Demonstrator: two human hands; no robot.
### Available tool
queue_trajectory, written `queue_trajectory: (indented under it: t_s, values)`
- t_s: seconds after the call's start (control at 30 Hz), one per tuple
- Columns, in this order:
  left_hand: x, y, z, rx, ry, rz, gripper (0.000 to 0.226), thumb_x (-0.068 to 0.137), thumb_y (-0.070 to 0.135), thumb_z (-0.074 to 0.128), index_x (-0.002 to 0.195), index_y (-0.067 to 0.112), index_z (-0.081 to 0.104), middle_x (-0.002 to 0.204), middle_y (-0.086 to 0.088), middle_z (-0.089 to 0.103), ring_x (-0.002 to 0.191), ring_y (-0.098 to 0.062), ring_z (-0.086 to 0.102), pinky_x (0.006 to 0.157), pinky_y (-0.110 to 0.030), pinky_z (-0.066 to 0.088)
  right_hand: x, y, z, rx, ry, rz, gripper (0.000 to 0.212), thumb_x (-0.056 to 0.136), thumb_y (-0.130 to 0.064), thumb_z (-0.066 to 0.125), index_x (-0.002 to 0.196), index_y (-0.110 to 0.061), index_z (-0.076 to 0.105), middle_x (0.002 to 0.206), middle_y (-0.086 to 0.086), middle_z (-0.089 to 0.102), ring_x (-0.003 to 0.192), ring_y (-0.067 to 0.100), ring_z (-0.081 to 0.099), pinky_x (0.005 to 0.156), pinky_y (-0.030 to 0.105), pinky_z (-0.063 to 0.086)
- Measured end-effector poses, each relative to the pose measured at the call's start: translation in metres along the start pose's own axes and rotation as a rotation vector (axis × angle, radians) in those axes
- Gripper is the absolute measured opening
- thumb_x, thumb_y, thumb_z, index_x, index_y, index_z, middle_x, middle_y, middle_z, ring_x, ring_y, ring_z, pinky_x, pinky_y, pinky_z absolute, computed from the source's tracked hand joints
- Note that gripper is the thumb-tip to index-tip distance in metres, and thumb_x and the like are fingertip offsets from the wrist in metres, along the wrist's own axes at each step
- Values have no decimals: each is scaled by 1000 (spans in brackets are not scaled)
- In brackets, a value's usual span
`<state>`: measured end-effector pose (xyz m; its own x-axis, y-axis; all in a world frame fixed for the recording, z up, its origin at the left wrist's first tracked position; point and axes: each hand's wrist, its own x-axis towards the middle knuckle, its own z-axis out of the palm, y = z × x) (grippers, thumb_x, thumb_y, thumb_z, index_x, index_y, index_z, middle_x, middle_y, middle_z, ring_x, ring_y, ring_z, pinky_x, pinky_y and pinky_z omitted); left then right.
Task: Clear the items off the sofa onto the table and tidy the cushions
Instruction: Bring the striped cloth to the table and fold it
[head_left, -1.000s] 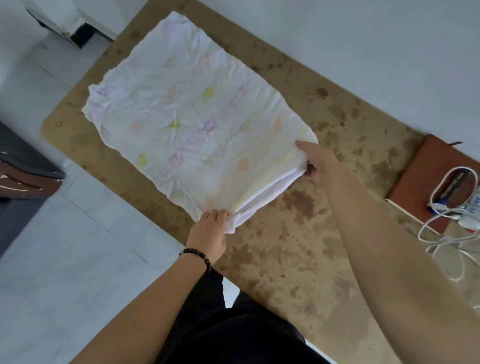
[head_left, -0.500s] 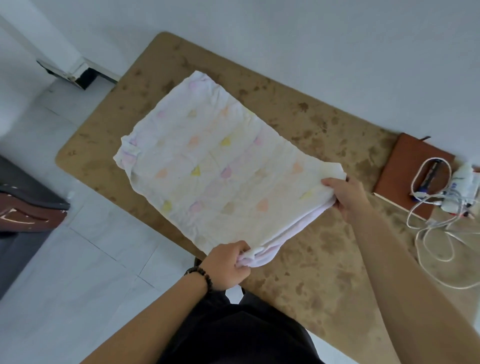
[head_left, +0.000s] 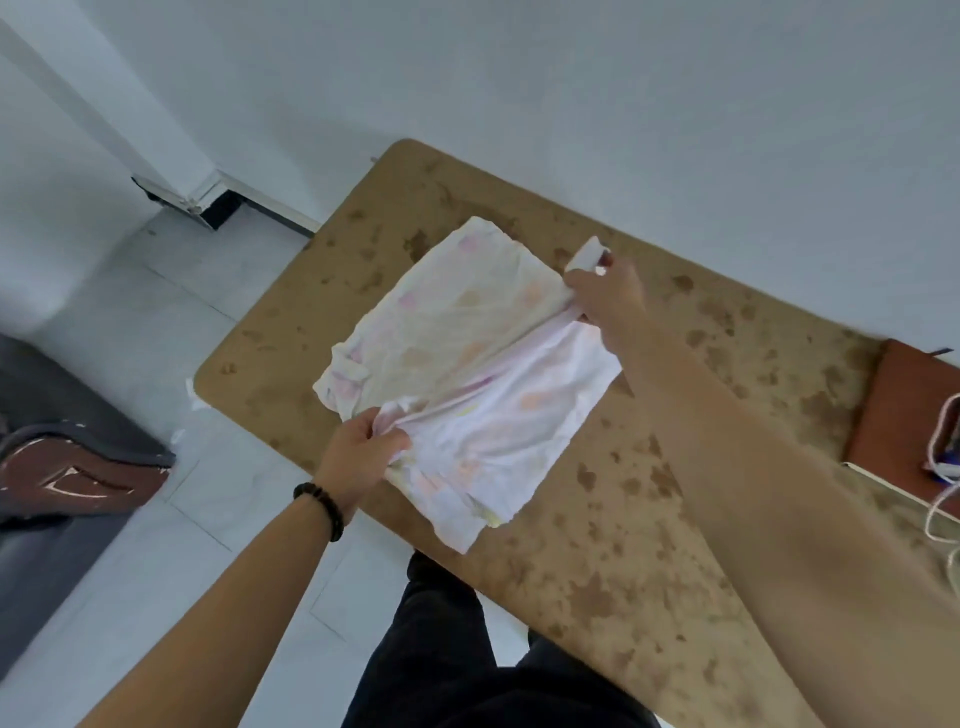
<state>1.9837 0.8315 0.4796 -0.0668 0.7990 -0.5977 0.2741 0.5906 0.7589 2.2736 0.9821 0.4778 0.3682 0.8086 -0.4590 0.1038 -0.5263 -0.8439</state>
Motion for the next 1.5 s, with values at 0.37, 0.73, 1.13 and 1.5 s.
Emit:
queue_trajectory:
  t_s: [0.37, 0.73, 1.13, 1.5]
  values:
    - [137, -16, -91, 481, 295, -59, 74, 90, 37, 55, 151, 16, 20, 147, -11, 42, 132, -32, 42, 105, -49, 40, 52, -32, 165, -140, -211, 55, 62, 99, -46, 50, 154, -23, 32, 156, 1, 34, 139, 25, 41, 111, 42, 41]
    - [172, -56, -59, 1335, -48, 604, 65, 97, 58, 23, 154, 27, 19, 163, -11, -4, 150, -30, -5, 116, -61, 9, -49, 125, 127, -1065, 135, -238, 80, 100, -59, 35, 159, -20, -1, 164, 19, -15, 152, 34, -11, 123, 54, -1]
    - [209, 18, -37, 1340, -68, 896, 58, 100, 47, 33, 152, 21, 29, 163, -14, 4, 150, -32, -1, 114, -62, 6, -92, 141, 156, -1016, 65, -445, 72, 103, -53, 35, 159, -12, 14, 163, 26, -5, 151, 42, -6, 122, 58, 4]
    - [262, 46, -17, 1328, -316, 544, 76, 90, 73, 23, 152, 40, -8, 159, -2, -26, 147, -27, -20, 116, -61, 5, -122, 162, 140, -783, -197, -569, 49, 100, -47, 47, 140, -20, 54, 160, 12, 31, 147, 31, 28, 116, 52, 30]
